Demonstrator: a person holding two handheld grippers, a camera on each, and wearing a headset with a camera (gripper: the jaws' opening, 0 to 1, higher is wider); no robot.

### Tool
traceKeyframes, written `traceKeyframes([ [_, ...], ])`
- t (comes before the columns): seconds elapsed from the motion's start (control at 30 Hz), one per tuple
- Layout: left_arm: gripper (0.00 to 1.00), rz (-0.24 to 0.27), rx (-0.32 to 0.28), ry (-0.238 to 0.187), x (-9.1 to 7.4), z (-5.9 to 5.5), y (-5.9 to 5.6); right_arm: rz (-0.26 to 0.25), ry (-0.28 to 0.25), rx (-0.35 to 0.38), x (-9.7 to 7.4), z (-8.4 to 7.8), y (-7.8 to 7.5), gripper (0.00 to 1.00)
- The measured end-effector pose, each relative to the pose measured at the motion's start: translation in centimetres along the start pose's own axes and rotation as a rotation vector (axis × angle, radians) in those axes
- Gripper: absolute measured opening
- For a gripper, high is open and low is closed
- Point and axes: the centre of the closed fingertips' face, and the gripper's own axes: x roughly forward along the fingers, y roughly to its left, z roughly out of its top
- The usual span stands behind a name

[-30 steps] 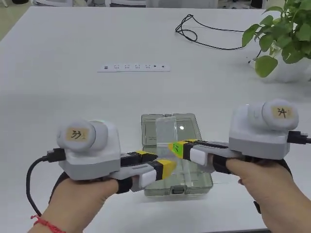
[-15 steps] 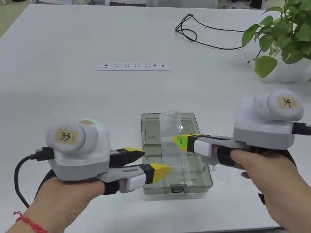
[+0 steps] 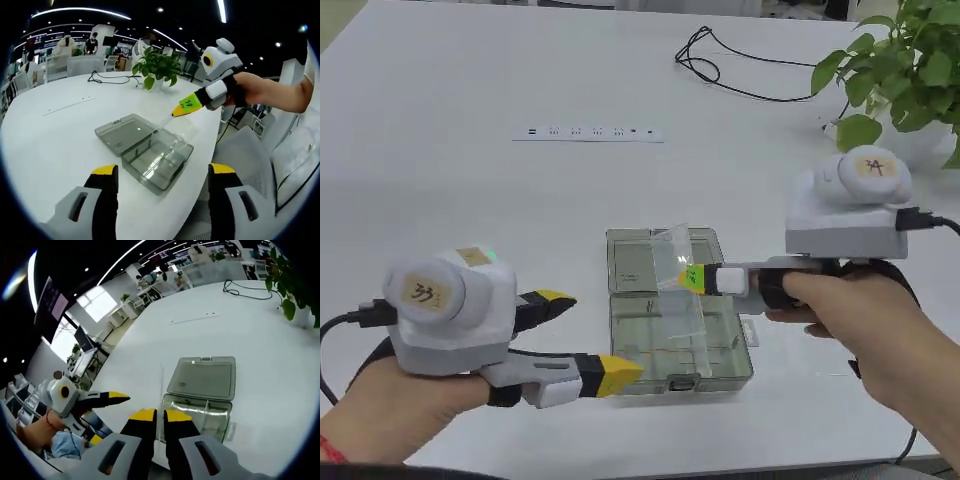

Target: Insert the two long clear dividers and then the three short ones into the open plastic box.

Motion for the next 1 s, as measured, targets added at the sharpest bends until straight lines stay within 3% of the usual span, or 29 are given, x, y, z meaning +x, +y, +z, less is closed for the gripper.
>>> traceKeyframes([
  [0.3, 0.89, -0.034, 0.04, 0.008, -0.2, -0.9, 0.2, -0.077, 0.086, 0.068, 1.3, -0.3, -1.2, 0.07],
  [0.5, 0.98, -0.057, 0.07, 0.017, -0.3, -1.4, 0.4, -0.121, 0.145, 0.136, 2.3, -1.4, -1.9, 0.07],
  [0.63, 0.98, -0.075, 0.073, 0.024, -0.4, -1.7, 0.5, -0.135, 0.167, 0.16, 2.7, -2.5, -1.6, 0.07],
  [0.73, 0.99, -0.08, 0.075, 0.022, -0.4, -1.8, 0.6, -0.166, 0.187, 0.177, 3.2, -3.0, -2.6, 0.07],
  [1.0, 1.0, -0.1, 0.092, 0.02, -0.4, -1.9, 1.3, -0.193, 0.206, 0.214, 4.1, -3.4, -3.5, 0.07],
])
